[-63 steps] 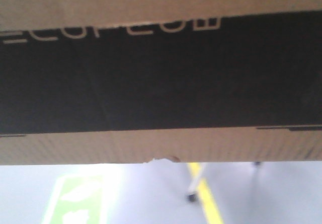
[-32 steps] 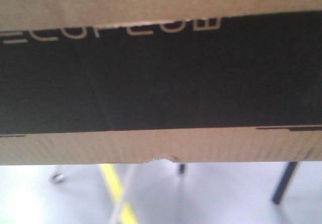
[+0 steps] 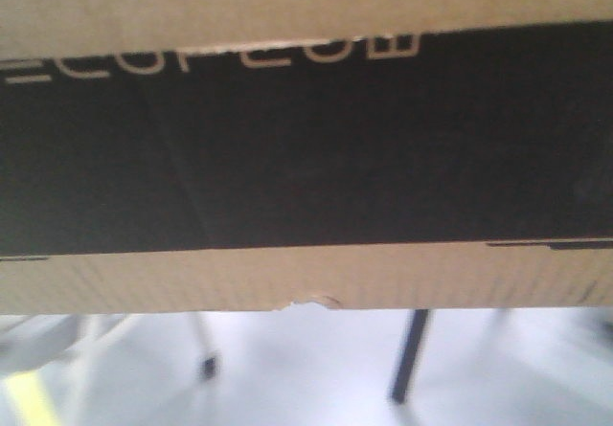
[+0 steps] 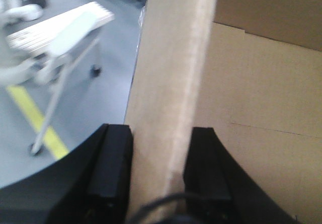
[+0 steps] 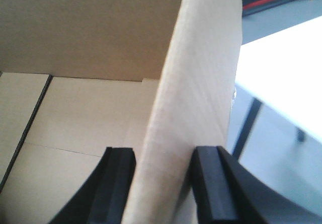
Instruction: Grab box from left shelf to table start
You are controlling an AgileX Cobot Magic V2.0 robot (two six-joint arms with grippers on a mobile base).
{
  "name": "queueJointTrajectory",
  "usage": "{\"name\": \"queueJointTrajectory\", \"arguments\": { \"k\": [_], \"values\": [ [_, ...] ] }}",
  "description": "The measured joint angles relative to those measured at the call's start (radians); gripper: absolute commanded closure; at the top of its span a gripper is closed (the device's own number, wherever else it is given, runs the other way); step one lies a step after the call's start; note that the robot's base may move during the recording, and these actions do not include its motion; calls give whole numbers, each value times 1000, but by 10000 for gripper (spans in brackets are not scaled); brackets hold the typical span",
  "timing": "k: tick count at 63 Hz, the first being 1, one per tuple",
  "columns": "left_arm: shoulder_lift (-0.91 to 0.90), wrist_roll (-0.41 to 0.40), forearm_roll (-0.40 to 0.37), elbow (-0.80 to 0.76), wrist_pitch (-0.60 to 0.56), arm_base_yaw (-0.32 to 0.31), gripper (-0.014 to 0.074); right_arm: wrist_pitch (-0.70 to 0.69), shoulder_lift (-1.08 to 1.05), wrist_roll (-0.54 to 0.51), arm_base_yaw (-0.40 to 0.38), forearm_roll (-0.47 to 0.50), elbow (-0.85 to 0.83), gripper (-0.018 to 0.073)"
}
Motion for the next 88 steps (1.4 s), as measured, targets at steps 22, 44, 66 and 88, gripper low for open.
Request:
{"name": "queueJointTrajectory", "arguments": {
  "k": [22, 44, 66, 88],
  "values": [
    [0, 0, 0, 0, 0, 0, 608, 0, 0, 0, 0, 0, 0, 503],
    [0, 0, -2, 0, 0, 0, 608, 0, 0, 0, 0, 0, 0, 503],
    [0, 0, -2, 0, 0, 0, 608, 0, 0, 0, -2, 0, 0, 503],
    [1, 0, -2, 0, 0, 0, 608, 0, 0, 0, -2, 0, 0, 503]
  ]
}}
